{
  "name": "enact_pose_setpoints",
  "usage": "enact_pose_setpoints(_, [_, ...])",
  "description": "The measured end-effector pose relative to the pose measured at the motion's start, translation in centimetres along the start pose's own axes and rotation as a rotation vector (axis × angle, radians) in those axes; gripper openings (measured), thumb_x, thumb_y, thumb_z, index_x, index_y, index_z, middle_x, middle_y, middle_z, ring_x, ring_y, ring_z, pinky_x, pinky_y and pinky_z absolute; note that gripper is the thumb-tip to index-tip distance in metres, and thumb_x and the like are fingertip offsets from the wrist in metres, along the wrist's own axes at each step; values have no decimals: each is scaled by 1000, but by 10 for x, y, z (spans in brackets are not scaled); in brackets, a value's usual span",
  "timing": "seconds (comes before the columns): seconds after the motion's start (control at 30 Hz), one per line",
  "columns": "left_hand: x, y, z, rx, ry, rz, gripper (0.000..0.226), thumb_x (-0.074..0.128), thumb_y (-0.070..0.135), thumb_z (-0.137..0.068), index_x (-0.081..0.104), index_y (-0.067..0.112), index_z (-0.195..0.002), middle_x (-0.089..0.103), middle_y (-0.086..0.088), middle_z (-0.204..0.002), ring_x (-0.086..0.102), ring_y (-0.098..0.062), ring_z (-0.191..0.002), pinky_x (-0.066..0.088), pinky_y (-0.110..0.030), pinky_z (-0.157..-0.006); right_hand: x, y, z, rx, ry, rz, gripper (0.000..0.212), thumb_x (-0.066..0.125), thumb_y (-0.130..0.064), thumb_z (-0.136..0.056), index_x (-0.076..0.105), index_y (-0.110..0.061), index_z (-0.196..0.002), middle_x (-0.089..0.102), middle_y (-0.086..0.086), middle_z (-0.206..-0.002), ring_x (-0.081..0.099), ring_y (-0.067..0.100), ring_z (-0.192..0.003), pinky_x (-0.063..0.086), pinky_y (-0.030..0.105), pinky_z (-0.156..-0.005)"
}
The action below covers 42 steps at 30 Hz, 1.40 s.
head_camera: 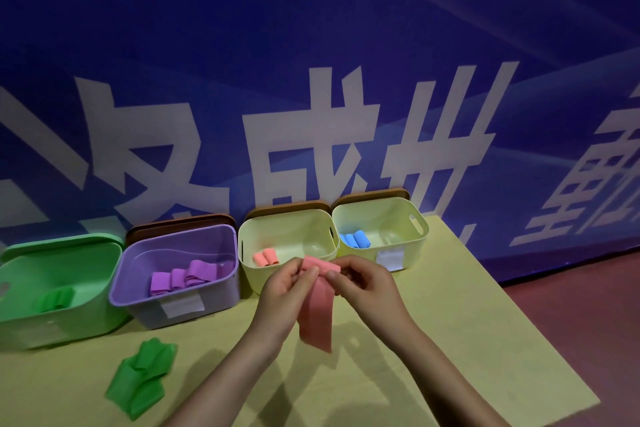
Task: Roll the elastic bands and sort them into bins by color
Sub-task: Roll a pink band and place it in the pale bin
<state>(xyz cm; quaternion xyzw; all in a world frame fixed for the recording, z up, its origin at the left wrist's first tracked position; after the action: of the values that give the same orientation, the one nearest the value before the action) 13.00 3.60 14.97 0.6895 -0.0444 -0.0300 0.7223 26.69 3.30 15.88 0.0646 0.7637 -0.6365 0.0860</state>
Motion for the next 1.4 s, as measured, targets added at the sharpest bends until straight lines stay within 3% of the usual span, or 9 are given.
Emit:
enact_pose_setpoints(0.2, [-15,33,-27,-16,127,65,18,54,16,-95,71,14,-94,71,-14,-96,64,-21,-88,45,-34,-80,10,-24,-45,-34,17,-60,7,66,-11,-88,73,-14,-86,65,-3,-68,56,8,-67,45,24,-63])
enact_pose_setpoints(0.33, [-32,64,-50,-26,192,121,19,54,15,-95,72,15,-95,74,-9,-93,67,-25,-93,49,-38,-87,22,-51,-85,-78,-5,-80,7,67,-16,-88,73,-12,-87,69,6,-74,59,12,-69,48,27,-65])
enact_pose_setpoints(0.47, [-56,95,-77,29,263,127,20,54,7,-93,73,10,-88,73,-16,-93,66,-33,-97,48,-43,-93,36,-75,-124,-120,-38,-132,7,68,-15,-87,72,-15,-82,67,-1,-69,58,4,-66,46,19,-62])
enact_pose_setpoints(0.6, [-79,142,-110,129,305,101,40,54,2,-92,77,21,-66,74,-2,-73,65,-19,-78,47,-30,-74,48,-113,-169,-194,-34,-181,13,68,-7,-85,72,-15,-76,66,-1,-62,57,4,-59,47,19,-56])
enact_pose_setpoints(0.77, [-117,185,-119,190,390,95,22,55,12,-93,72,17,-80,72,4,-72,64,-5,-71,46,-14,-60,80,-165,-206,-310,-101,-189,10,66,-8,-87,73,-14,-83,71,-1,-73,59,3,-67,47,21,-64])
enact_pose_setpoints(0.9, [-160,208,-111,225,439,78,19,55,18,-94,74,22,-88,74,-3,-93,66,-12,-87,49,-22,-73,120,-200,-221,-387,-127,-125,14,66,-8,-87,73,-20,-81,70,-6,-72,60,5,-68,49,29,-67])
enact_pose_setpoints(1.0, [-191,227,-101,246,444,40,20,53,20,-96,73,20,-97,73,-5,-98,68,-20,-96,53,-39,-90,145,-225,-222,-426,-149,-118,11,65,-11,-88,74,-18,-86,69,-7,-70,60,6,-67,50,32,-66])
enact_pose_setpoints(1.17, [-234,267,-87,293,394,-36,22,53,29,-96,73,23,-100,75,2,-96,67,-15,-99,50,-39,-96,180,-274,-223,-448,-183,-152,11,63,-11,-89,74,-14,-90,67,-10,-68,61,4,-68,50,21,-65])
enact_pose_setpoints(1.4, [-276,311,-71,368,372,-50,22,53,30,-96,73,19,-96,75,-4,-89,69,-23,-95,51,-49,-94,211,-328,-221,-530,-131,-179,11,63,-10,-89,74,-13,-89,66,-14,-64,60,-2,-63,45,14,-60])
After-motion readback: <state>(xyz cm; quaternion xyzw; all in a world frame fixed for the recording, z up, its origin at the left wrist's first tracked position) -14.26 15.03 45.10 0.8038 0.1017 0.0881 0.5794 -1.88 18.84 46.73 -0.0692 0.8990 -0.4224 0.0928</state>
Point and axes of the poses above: each hand's wrist, its own z-axis away from the middle knuckle, its own x-axis out of the palm, y = z × x, the point moved 5 cm from there along -z, towards the middle knuckle
